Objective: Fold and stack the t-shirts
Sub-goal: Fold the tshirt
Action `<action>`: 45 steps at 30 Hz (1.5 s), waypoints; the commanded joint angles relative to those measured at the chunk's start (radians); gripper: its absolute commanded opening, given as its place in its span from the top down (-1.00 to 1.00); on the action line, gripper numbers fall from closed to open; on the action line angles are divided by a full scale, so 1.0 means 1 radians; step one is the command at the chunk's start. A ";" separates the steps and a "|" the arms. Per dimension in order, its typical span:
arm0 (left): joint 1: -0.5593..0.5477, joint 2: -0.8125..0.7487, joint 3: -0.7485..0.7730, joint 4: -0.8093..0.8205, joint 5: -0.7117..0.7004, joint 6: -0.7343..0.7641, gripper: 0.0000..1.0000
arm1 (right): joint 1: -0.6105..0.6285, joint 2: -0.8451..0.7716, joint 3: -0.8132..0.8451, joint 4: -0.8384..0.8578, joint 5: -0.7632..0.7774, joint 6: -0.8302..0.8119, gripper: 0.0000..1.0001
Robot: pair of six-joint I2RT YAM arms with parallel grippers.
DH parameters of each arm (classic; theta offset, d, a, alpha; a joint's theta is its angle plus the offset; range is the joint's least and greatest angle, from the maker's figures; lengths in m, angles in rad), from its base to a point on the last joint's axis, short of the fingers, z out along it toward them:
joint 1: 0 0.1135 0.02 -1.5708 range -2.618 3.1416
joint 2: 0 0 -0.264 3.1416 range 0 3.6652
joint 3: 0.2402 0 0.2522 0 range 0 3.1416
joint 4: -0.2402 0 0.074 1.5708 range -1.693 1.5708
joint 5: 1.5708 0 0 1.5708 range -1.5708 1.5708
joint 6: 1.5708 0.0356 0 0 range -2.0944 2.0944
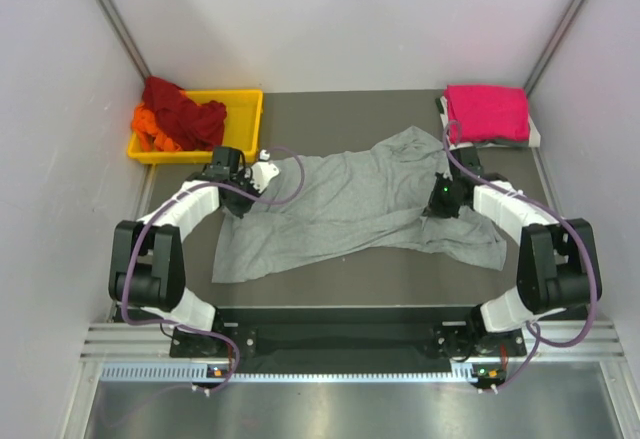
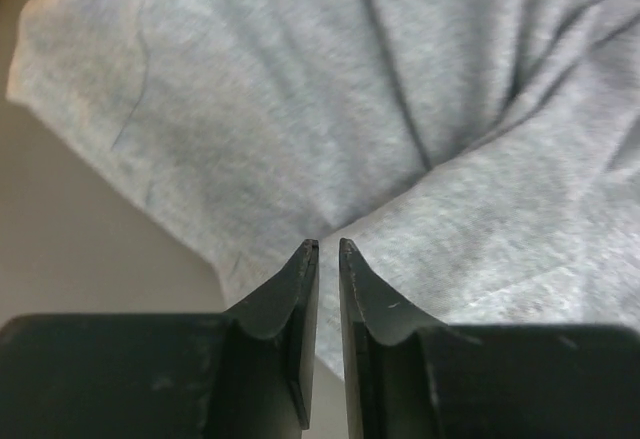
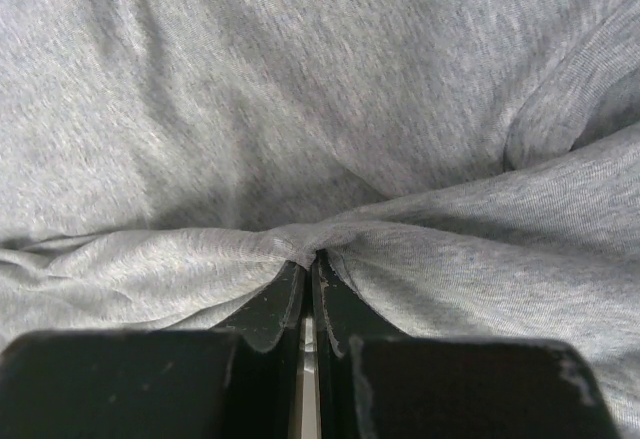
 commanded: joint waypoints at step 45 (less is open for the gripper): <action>0.050 0.046 0.116 -0.201 0.056 0.097 1.00 | 0.010 -0.024 -0.002 0.079 -0.015 -0.031 1.00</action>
